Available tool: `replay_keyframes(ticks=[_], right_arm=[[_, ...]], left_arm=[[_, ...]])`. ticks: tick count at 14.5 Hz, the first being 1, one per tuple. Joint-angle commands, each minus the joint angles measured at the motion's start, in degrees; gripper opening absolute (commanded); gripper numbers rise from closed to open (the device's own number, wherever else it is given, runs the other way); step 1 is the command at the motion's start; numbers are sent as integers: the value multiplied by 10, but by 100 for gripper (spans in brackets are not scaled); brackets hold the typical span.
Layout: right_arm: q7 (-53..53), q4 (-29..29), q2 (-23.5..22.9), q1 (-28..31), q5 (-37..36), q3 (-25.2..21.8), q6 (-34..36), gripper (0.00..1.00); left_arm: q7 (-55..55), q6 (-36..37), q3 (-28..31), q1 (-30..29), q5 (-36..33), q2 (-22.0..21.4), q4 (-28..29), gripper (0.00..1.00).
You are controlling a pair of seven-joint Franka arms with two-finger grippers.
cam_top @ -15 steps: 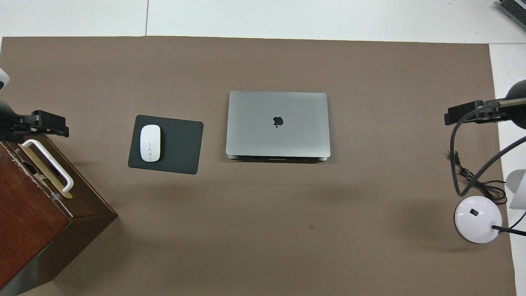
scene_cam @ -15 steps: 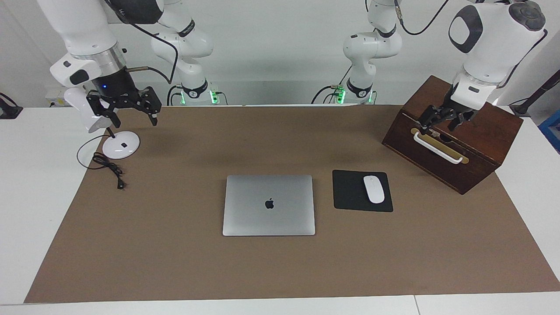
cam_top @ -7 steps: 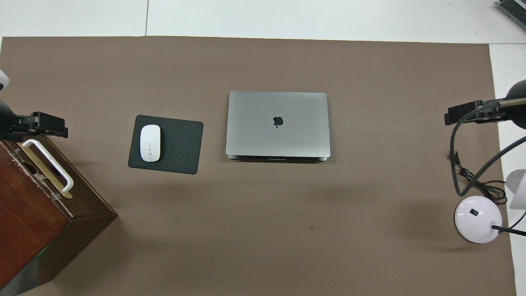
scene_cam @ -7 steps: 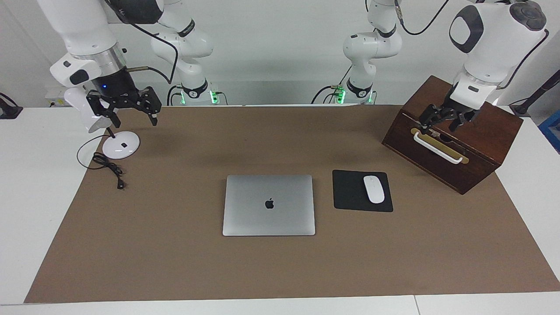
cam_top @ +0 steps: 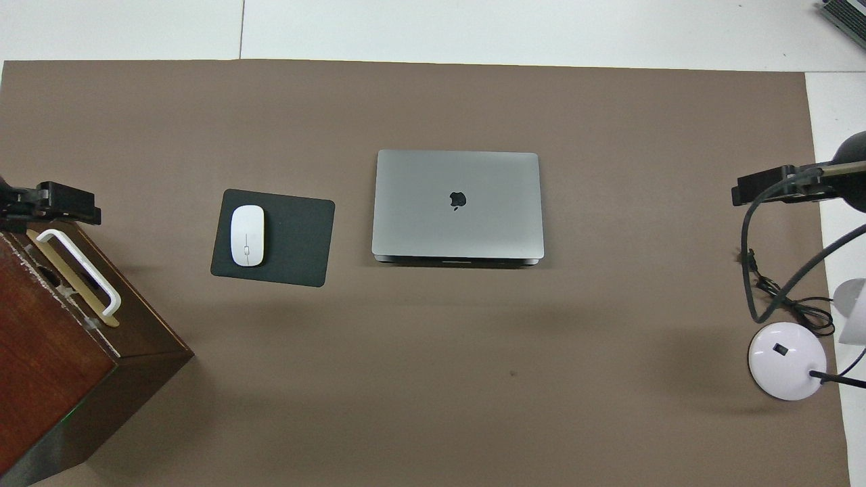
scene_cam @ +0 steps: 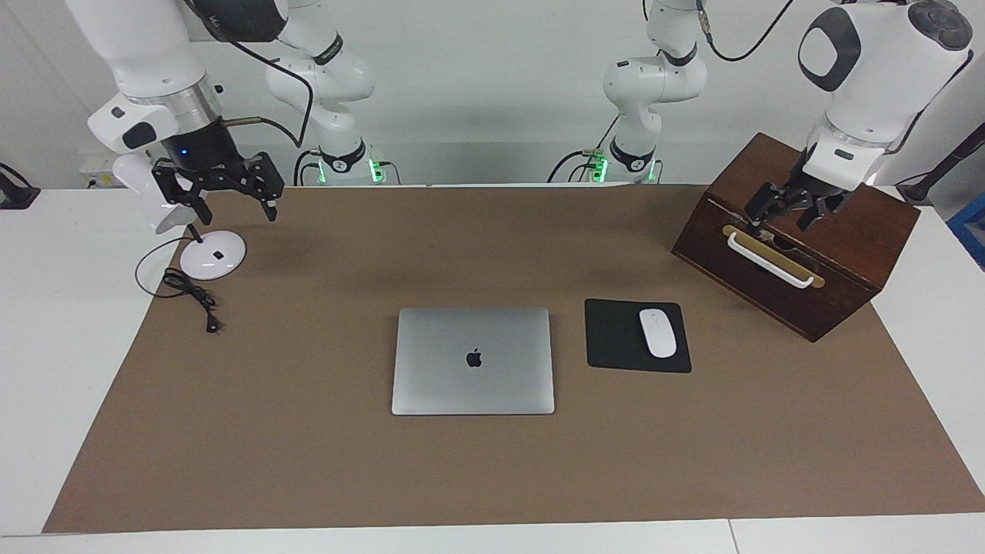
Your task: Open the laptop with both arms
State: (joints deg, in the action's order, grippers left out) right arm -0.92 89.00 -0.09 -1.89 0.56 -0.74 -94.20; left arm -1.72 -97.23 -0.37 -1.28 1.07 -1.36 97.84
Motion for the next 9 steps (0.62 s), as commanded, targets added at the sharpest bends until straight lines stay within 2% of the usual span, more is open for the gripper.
replay_keyframes(ticks=[1,3,4,7,8,9], right_arm=[[7,15,13,3,11,-2,-6,100],[7,15,13,3,11,-1,-6,100],[6,15,13,3,11,-1,-6,100],[7,16,13,3,11,-2,-7,100],[7,16,13,3,11,-1,-8,92],[7,15,13,3,10,-2,-9,56]], left_arm=[[-13,-3,2,1,2,0,0,34],[-65,-5,0,3,5,-2,14,3],[-89,-6,-1,3,7,-3,17,0],[-121,-12,-2,5,16,-6,30,0],[-136,-20,-1,4,32,-7,36,0],[-168,-27,-1,4,52,-7,39,0]])
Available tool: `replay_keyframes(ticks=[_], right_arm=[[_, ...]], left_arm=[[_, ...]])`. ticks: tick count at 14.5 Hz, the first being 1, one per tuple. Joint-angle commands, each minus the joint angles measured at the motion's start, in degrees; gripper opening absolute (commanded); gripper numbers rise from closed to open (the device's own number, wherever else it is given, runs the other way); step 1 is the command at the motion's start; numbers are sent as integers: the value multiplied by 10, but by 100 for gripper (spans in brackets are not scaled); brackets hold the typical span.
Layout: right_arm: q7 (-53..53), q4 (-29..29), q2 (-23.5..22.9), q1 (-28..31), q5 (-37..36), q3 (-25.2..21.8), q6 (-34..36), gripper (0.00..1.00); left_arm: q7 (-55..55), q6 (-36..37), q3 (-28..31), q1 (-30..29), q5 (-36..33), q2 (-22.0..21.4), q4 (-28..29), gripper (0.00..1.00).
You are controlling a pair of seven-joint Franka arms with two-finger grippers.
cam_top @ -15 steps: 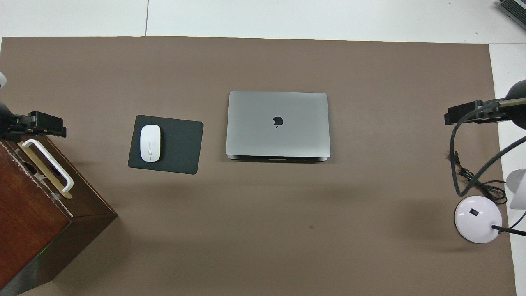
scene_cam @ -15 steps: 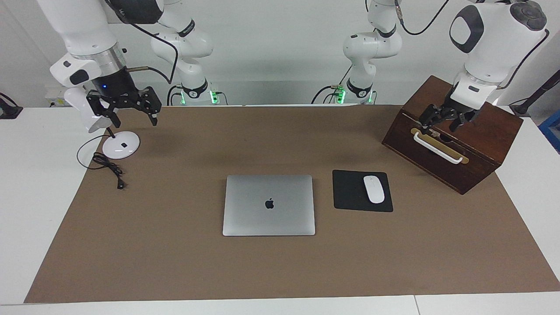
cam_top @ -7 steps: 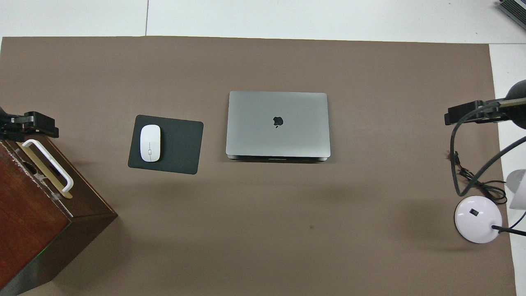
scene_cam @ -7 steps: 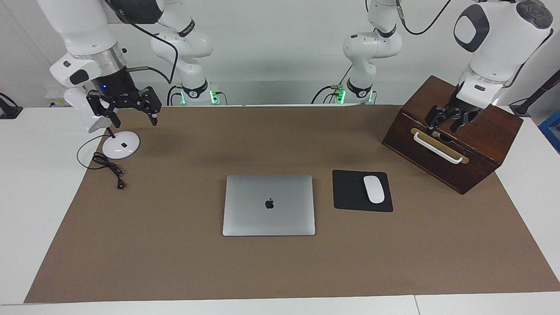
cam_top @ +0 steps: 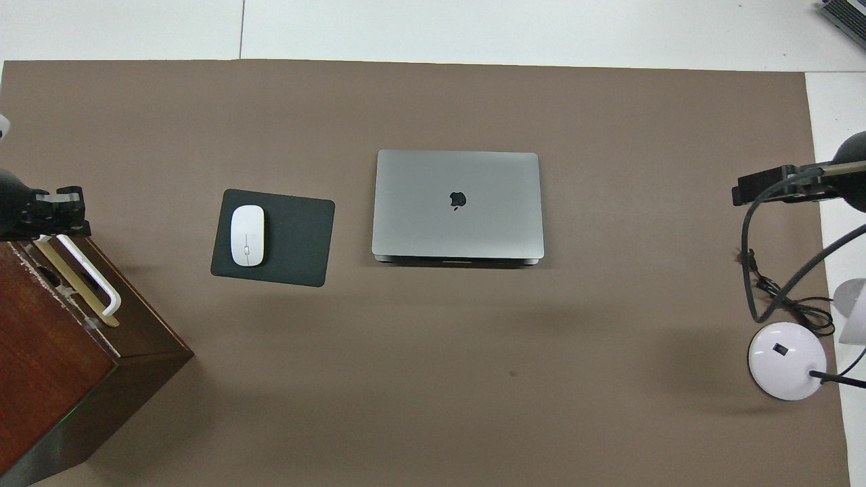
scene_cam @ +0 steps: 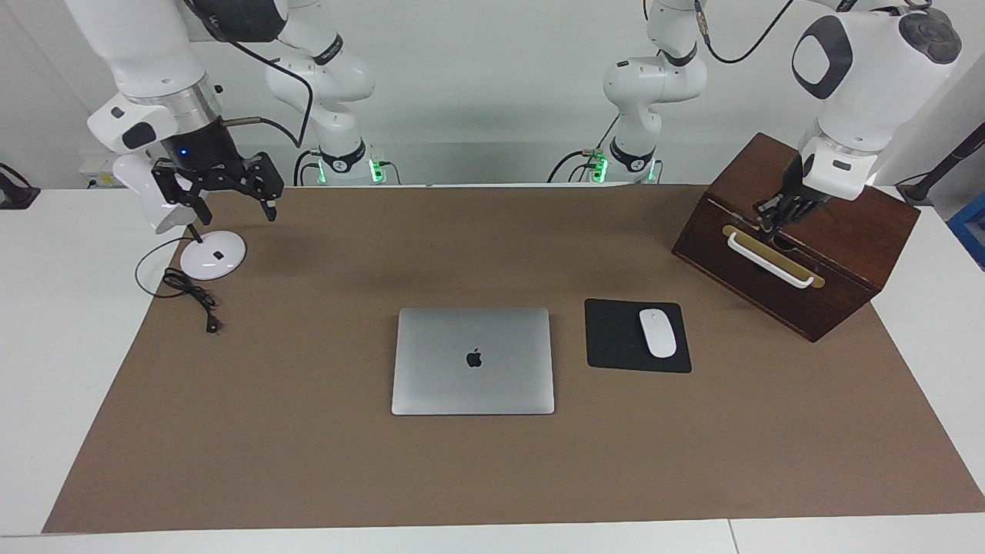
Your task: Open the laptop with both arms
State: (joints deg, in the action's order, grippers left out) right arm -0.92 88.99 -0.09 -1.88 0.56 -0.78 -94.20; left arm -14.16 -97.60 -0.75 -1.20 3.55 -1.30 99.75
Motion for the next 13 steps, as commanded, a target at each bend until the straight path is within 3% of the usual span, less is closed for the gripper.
replay_keyframes(ticks=[1,2,5,7,8,9,12,13], right_arm=[[7,16,13,3,10,-2,-8,15],[7,15,13,3,10,-2,-9,0],[7,15,13,3,9,-1,-8,0],[7,15,13,2,8,-1,-10,0],[8,15,13,2,8,-1,-12,5],[7,16,13,3,8,-1,-13,28],[7,16,13,2,8,-1,-13,37],[7,16,13,2,8,-1,-13,66]], left_arm=[[-93,-28,3,3,52,-7,21,0],[-137,-31,2,4,71,-8,29,0],[-202,-73,0,20,108,-33,82,0],[-238,-111,1,19,176,-44,119,0],[-253,-123,1,19,202,-45,132,0],[-284,-137,1,19,215,-46,141,0],[-385,-209,0,22,285,-40,169,0],[-394,-232,0,21,324,-40,183,0]])
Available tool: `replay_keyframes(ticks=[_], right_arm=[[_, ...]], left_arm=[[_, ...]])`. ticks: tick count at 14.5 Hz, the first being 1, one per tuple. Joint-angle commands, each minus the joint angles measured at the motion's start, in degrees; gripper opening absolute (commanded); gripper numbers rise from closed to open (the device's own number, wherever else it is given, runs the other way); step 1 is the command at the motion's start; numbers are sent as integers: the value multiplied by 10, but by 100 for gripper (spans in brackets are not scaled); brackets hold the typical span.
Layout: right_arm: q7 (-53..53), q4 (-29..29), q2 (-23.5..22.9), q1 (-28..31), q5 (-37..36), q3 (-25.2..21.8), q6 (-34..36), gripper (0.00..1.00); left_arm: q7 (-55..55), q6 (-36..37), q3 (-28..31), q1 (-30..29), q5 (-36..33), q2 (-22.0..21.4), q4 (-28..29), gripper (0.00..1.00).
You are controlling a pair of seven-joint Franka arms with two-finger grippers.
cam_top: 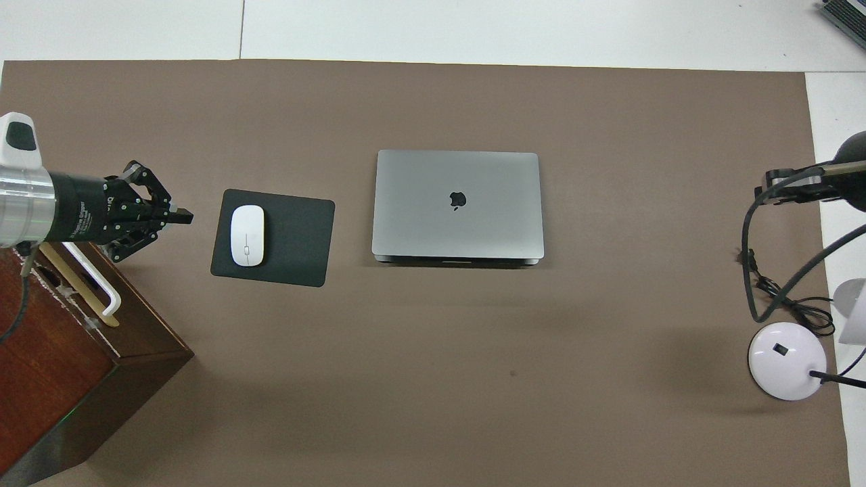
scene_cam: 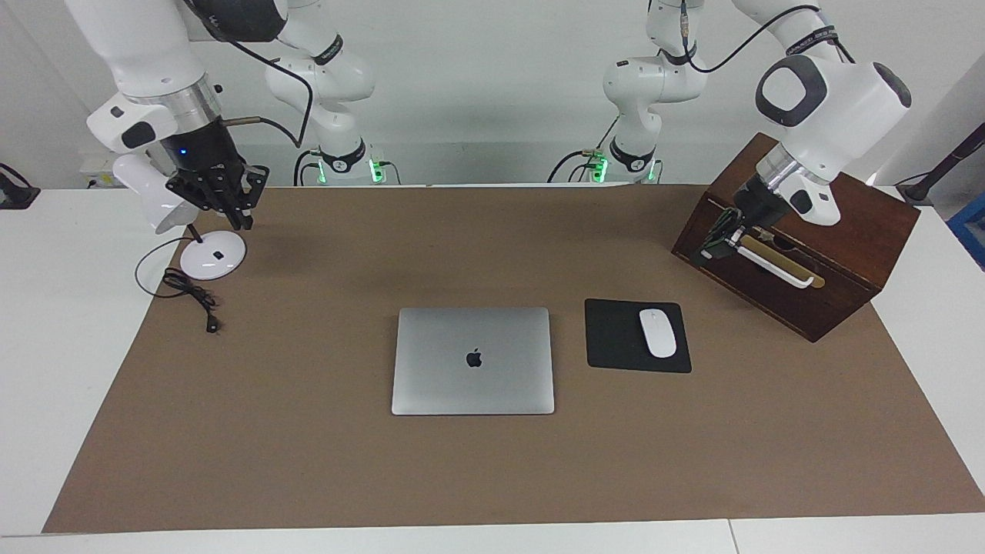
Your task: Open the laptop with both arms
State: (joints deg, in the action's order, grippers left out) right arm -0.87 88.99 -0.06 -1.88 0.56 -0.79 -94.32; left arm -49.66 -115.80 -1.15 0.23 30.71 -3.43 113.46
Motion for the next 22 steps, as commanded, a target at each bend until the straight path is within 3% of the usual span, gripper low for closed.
replay_keyframes(ticks=[1,7,10,12,15,22], right_arm=[[6,15,13,1,8,0,-13,66],[-2,17,14,-8,0,8,-12,89],[-41,21,18,-40,-29,8,-13,100],[-71,21,18,-63,-46,8,-14,100],[-147,39,26,-88,-71,8,-45,100],[-244,120,55,-138,-144,8,-152,100]], left_arm=[[-39,-60,5,6,99,-16,55,0],[-39,-93,4,32,197,-11,104,0],[-40,-206,4,98,313,10,132,0],[-40,-252,4,131,365,25,133,0],[-47,-283,4,134,543,42,136,0],[-43,-322,4,168,680,60,168,0]])
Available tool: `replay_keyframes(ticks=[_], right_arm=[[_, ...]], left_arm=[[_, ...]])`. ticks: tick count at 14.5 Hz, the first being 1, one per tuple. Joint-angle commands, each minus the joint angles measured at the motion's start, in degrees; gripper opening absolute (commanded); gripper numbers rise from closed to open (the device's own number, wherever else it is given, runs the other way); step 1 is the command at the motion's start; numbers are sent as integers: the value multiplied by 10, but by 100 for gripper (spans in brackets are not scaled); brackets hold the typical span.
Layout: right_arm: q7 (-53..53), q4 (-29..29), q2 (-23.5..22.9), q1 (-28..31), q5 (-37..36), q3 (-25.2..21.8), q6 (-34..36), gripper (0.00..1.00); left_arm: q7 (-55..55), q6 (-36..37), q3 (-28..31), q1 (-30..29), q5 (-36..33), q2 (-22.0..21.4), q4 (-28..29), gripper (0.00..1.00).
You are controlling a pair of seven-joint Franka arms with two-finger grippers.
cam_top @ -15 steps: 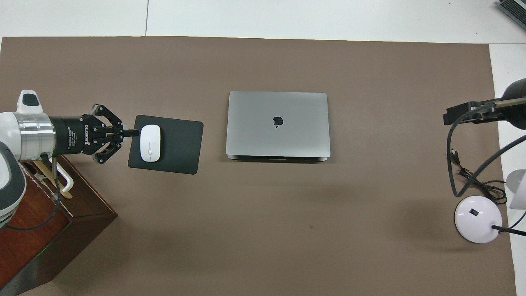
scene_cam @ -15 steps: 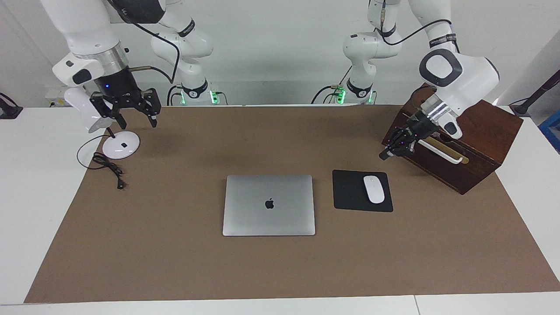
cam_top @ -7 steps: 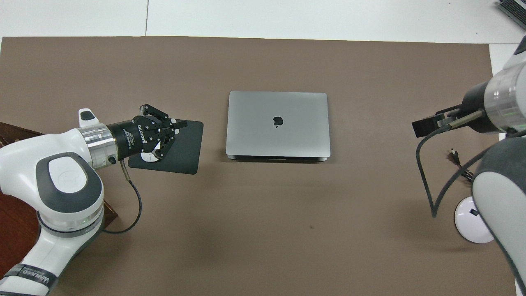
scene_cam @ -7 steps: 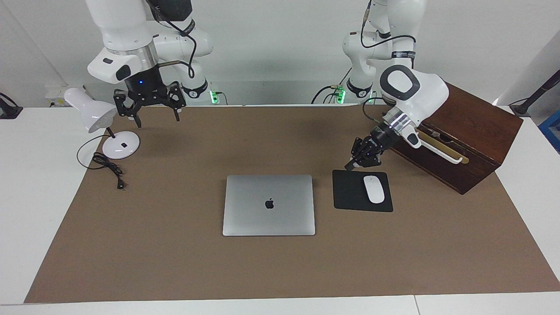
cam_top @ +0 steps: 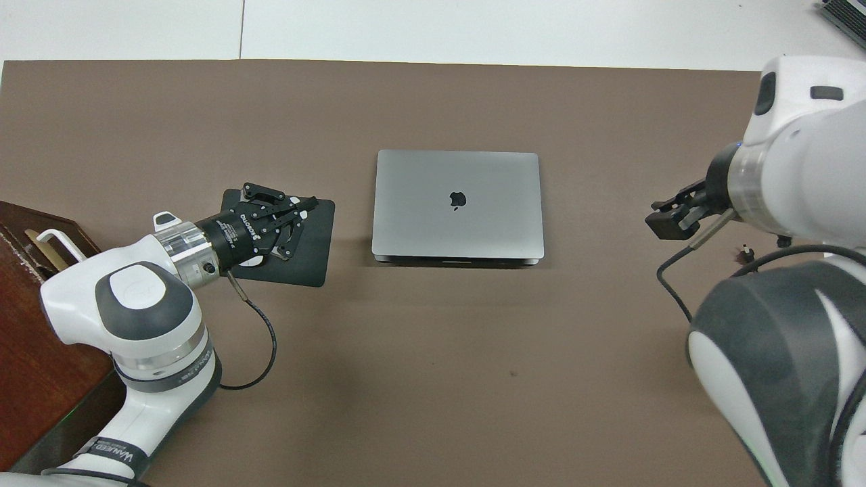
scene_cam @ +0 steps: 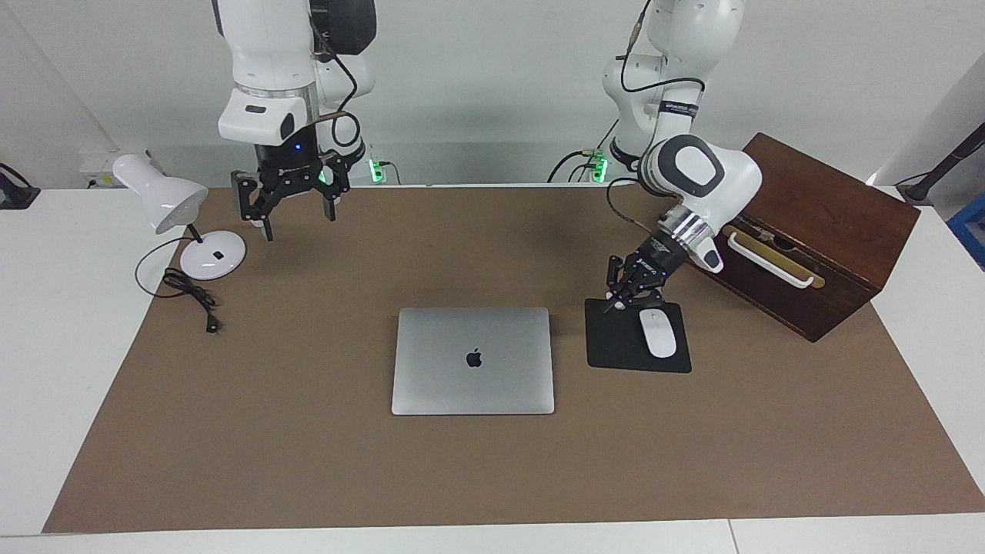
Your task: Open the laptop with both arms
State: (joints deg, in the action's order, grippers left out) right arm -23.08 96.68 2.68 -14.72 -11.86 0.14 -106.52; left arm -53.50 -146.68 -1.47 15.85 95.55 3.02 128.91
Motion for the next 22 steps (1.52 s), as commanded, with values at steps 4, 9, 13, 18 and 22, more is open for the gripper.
replay_keyframes(ticks=[4,9,13,18,22], right_arm=[[-30,76,26,-38,-52,-1,-87,100],[-40,106,19,-75,-109,-1,-145,100],[-73,125,6,-101,-132,-1,-189,100],[-71,124,-29,-132,-173,-1,-212,100],[-17,124,-69,-154,-196,-1,-235,100]], left_arm=[[-1,-4,7,13,163,18,36,0],[143,-4,7,38,290,51,53,0],[203,2,7,60,325,61,54,0],[333,64,7,63,372,68,84,0],[343,63,7,75,378,83,85,0]])
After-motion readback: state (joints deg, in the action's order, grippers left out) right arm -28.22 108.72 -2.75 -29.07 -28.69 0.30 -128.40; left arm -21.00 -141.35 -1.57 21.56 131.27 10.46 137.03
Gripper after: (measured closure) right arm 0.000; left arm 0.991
